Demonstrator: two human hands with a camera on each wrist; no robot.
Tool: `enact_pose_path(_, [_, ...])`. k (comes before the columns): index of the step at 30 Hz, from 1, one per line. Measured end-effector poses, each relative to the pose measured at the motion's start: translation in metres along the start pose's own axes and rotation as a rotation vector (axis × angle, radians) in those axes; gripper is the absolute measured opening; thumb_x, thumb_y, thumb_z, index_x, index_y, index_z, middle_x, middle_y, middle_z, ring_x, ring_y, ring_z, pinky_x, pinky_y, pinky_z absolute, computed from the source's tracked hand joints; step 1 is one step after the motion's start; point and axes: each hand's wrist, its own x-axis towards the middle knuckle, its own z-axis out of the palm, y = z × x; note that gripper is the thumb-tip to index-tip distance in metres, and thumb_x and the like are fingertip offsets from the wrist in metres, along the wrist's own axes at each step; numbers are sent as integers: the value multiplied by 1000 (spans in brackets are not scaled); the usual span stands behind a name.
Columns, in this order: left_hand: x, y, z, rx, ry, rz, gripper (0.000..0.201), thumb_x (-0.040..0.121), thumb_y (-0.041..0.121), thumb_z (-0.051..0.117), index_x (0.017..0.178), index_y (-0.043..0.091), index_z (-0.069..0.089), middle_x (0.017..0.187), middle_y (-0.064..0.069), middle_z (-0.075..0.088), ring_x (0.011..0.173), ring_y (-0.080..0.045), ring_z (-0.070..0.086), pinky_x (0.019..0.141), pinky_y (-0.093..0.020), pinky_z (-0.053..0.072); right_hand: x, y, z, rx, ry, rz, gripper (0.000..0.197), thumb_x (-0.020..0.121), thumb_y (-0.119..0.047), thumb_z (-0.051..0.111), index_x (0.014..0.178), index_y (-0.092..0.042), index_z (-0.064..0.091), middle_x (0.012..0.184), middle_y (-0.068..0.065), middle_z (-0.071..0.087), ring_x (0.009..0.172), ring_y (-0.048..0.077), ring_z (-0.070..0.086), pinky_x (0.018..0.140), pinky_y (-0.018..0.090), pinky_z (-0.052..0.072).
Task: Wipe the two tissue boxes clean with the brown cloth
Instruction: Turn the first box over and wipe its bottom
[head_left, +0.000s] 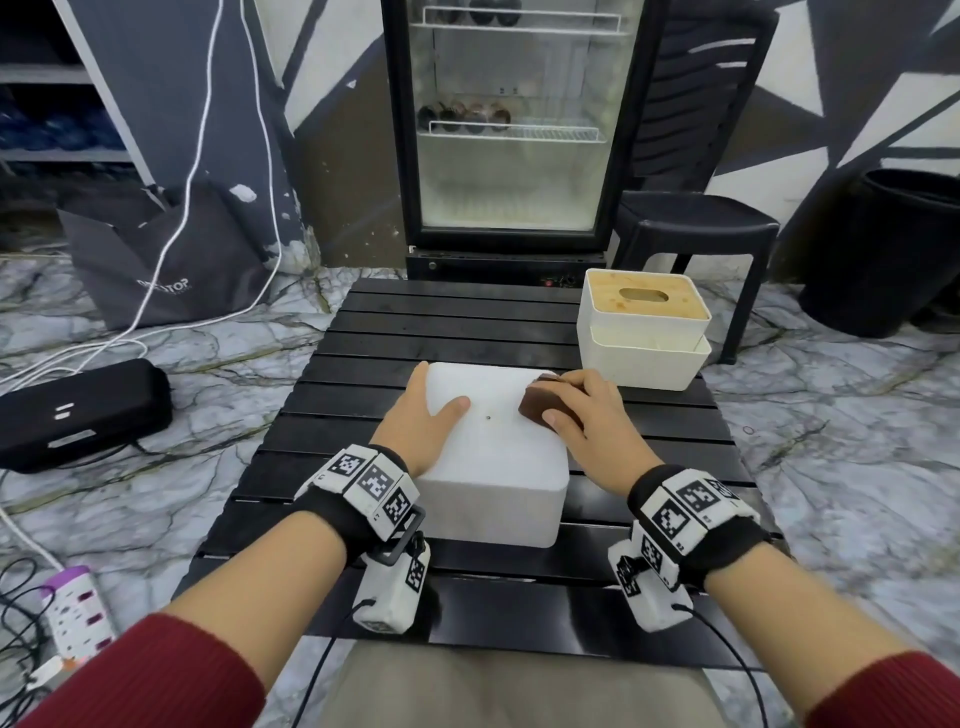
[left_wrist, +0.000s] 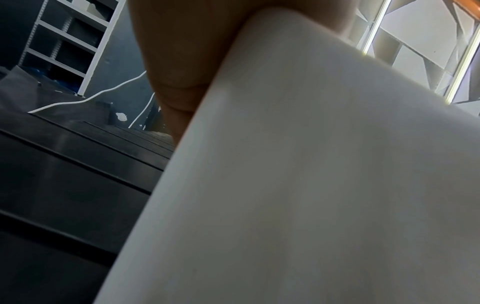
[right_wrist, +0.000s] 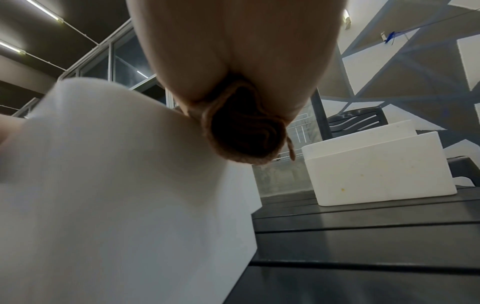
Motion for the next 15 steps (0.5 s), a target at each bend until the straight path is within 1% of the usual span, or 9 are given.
enact_pose_path(2, [1,0,0,7,-4,-11,65,94,43,48,147,26,15,139,-8,46,107,-24,47,82,-28,29,-5,-1,1,14,2,-6,34,94,-18,47,128,-18,50,124,4,41,116,21,32,102,30,27])
enact_pose_path(5, [2,-1,0,17,-9,-29,68,93,44,47,149,26,12,142,-8,42,122,-30,45,84,-29,29,-11,-3,3,40,13,-4,34,93,-17,48,127,-18,51,123,4,41,114,20,31,100,25,24])
enact_pose_path(7, [2,-1,0,20,-9,-30,68,94,45,47,149,26,12,143,-8,42,123,-30,45,84,-29,29,-12,-5,3,41,14,-2,34,94,-17,47,127,-17,51,124,4,41,115,20,31,100,23,23])
enact_pose_path(10, [2,-1,0,31,-8,-30,69,94,45,47,149,25,11,144,-8,41,124,-30,44,84,-29,29,-12,-8,-2,18,-11,2,34,94,-18,47,128,-16,50,124,5,41,117,20,32,99,23,24])
enact_pose_path(12, [1,0,0,42,-10,-31,69,94,45,47,149,25,11,145,-8,40,126,-31,43,85,-29,29,-12,-8,-8,22,-36,4,34,93,-18,48,127,-15,50,123,5,42,117,19,33,98,20,23])
enact_pose_path(13, [1,0,-1,44,-12,-35,70,94,45,47,150,25,9,146,-8,39,127,-31,42,86,-30,30,-13,-7,-11,33,-39,7,34,93,-18,48,127,-14,51,121,5,42,116,19,34,98,19,23])
enact_pose_path(15, [1,0,-1,47,-18,-49,72,94,47,47,150,25,7,149,-9,35,130,-33,40,94,-34,32,-19,0,-21,56,-17,31,34,93,-16,49,127,-14,51,118,5,44,115,19,38,100,20,25])
